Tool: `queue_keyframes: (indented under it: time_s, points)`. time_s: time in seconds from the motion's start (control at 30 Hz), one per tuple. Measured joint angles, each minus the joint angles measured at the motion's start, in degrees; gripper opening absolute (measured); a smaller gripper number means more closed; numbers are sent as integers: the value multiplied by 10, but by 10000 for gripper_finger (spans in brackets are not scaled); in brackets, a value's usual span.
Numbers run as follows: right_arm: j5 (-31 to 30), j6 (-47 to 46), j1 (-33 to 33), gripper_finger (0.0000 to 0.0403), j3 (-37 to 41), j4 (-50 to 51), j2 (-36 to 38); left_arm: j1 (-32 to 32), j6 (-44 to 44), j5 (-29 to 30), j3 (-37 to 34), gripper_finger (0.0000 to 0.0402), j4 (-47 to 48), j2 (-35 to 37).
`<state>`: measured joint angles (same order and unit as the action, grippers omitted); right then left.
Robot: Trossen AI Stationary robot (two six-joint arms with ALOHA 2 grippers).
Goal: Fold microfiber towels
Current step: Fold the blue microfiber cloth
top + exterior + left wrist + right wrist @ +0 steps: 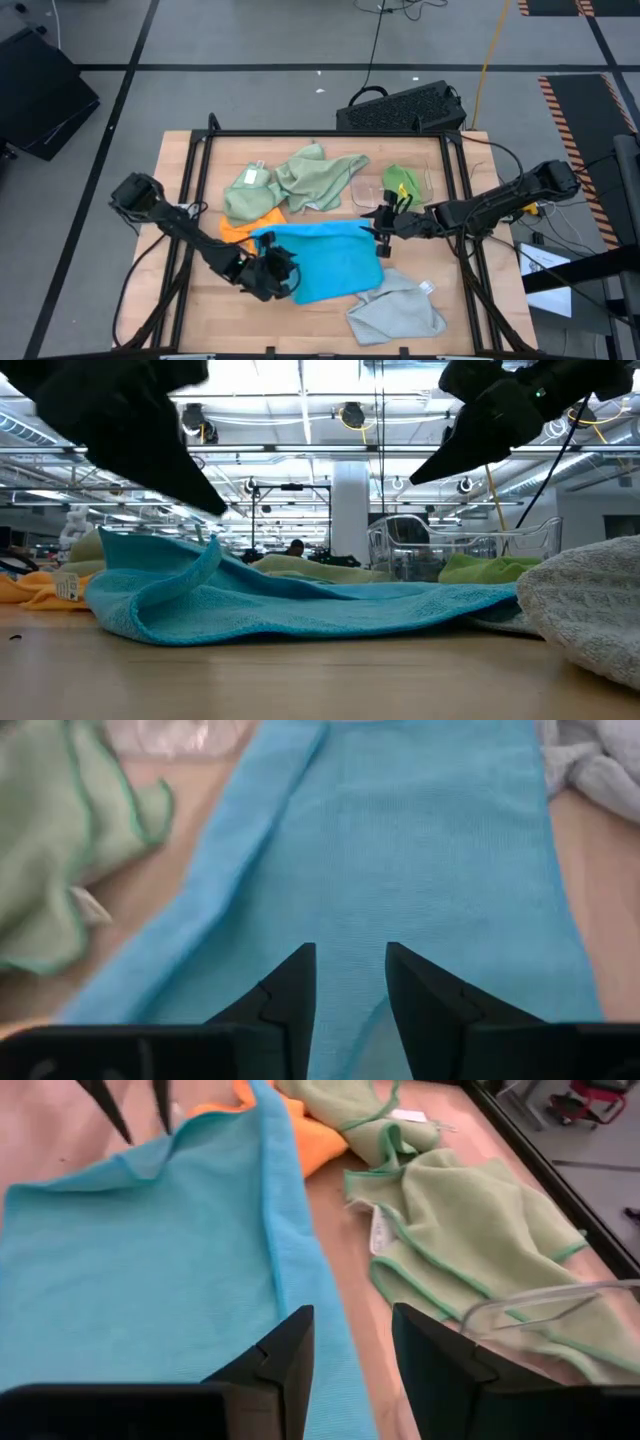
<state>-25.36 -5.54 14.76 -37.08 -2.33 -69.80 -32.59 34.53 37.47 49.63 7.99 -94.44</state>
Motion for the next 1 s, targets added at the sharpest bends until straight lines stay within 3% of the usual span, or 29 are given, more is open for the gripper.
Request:
queue_keyframes:
  time_s: [0.23,0.47,0.73,1.0]
  points:
    - [0,1,11,128,0,0,0,34,-39,-44,1,158,-75,-16]
    - [1,3,11,128,0,4,0,58,18,-137,3,201,-86,-15]
    - [1,18,11,128,0,4,0,33,188,-134,3,207,-49,-17]
    - [1,32,11,128,0,2,0,32,264,-104,3,205,-25,-29]
